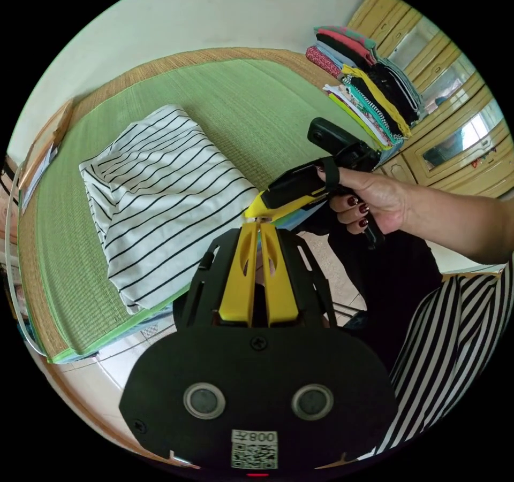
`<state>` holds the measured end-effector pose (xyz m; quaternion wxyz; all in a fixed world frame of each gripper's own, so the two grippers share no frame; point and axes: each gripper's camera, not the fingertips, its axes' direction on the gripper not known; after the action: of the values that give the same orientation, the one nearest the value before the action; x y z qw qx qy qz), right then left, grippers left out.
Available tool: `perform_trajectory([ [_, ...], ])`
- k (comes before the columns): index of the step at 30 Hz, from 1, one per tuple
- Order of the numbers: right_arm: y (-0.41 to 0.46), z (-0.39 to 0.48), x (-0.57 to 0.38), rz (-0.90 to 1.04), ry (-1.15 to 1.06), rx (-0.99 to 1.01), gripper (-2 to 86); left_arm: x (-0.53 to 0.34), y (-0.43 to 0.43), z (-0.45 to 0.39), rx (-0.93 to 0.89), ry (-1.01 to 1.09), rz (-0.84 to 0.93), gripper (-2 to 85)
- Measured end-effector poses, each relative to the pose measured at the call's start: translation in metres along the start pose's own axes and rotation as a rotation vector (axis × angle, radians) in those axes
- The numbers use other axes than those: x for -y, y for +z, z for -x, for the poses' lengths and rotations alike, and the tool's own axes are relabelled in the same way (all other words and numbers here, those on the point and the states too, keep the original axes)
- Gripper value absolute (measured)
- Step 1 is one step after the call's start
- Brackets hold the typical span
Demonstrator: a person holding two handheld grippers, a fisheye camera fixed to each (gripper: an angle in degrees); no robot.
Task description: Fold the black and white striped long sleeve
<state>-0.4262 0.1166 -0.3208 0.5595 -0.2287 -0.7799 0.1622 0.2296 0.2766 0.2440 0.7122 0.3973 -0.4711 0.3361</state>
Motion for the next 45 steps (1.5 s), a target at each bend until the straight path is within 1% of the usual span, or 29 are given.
perform_trajectory([
  [3,-0.002,0.009,-0.001,-0.002,-0.012,-0.033,3.5,-0.029,0.002,0.032,-0.095,-0.110,-0.062,0.6],
  [6,-0.004,0.020,0.000,0.001,-0.032,-0.022,2.8,-0.075,0.012,0.079,-0.246,-0.287,-0.113,0.8],
  [8,-0.005,0.032,0.002,0.000,-0.060,-0.021,2.4,-0.124,0.026,0.122,-0.423,-0.463,-0.202,1.4],
  [9,-0.005,0.036,0.003,0.002,-0.067,-0.024,2.4,-0.138,0.031,0.133,-0.474,-0.512,-0.231,1.8],
  [11,-0.004,0.049,0.007,0.011,-0.095,-0.029,2.1,-0.196,0.061,0.170,-0.719,-0.699,-0.369,3.9],
  [12,-0.004,0.052,0.009,0.012,-0.101,-0.027,2.1,-0.210,0.070,0.177,-0.777,-0.747,-0.405,4.6],
  [13,-0.004,0.058,0.011,0.010,-0.110,-0.021,2.0,-0.237,0.087,0.188,-0.867,-0.842,-0.476,6.2],
  [14,-0.004,0.063,0.014,0.011,-0.120,-0.017,2.0,-0.260,0.104,0.196,-0.935,-0.929,-0.539,7.5],
  [17,-0.003,0.075,0.020,0.015,-0.141,-0.028,1.8,-0.305,0.145,0.205,-1.038,-1.103,-0.653,9.5],
  [20,-0.003,0.086,0.025,0.016,-0.161,-0.023,1.8,-0.327,0.174,0.208,-1.069,-1.183,-0.702,10.7],
  [25,-0.005,0.095,0.033,0.013,-0.174,-0.019,1.8,-0.345,0.207,0.216,-1.123,-1.239,-0.757,12.3],
  [29,-0.007,0.101,0.038,0.012,-0.190,-0.012,1.8,-0.350,0.227,0.225,-1.130,-1.255,-0.730,12.8],
  [33,-0.009,0.105,0.044,0.014,-0.199,-0.019,1.7,-0.355,0.237,0.224,-1.172,-1.248,-0.739,12.8],
  [37,-0.010,0.108,0.049,0.024,-0.223,-0.027,1.4,-0.358,0.246,0.226,-1.173,-1.259,-0.743,12.7],
  [45,-0.021,0.091,0.046,0.016,-0.228,-0.028,1.1,-0.359,0.258,0.227,-1.178,-1.294,-0.725,12.1],
])
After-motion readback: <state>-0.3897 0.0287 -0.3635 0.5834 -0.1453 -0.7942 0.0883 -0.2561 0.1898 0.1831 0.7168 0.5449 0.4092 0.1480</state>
